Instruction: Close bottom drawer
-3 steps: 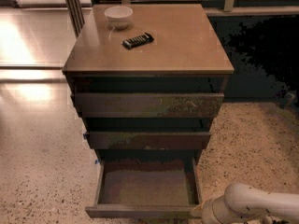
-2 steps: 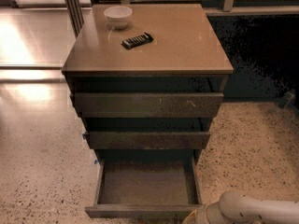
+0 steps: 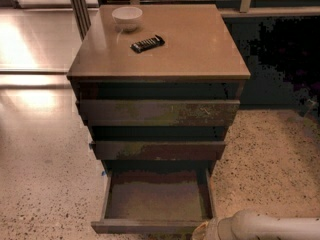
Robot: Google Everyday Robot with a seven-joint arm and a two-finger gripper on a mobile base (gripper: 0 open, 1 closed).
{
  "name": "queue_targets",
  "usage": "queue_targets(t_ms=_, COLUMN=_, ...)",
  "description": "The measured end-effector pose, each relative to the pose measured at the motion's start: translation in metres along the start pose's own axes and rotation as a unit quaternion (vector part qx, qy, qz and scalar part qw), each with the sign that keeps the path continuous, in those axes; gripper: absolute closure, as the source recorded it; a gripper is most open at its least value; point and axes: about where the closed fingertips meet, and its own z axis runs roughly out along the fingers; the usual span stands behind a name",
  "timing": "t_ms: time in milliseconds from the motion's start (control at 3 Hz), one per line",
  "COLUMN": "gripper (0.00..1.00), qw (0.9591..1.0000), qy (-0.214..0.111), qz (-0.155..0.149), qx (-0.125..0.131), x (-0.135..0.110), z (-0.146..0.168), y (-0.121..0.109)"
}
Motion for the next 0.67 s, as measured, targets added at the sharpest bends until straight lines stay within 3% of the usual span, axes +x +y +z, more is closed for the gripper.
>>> queue_targets(t_ms=333, gripper=0.87, qw=0.9994, qy=0.009, qz=-0.026, qx=0.018, x=-0.018, z=-0.055, y=0.000)
queue_targets(t_ms=667, gripper=0.91, qw=0.9991, qy=0.009, qz=-0.038, qx=0.017, x=-0.025, z=-0.085, y=0.004)
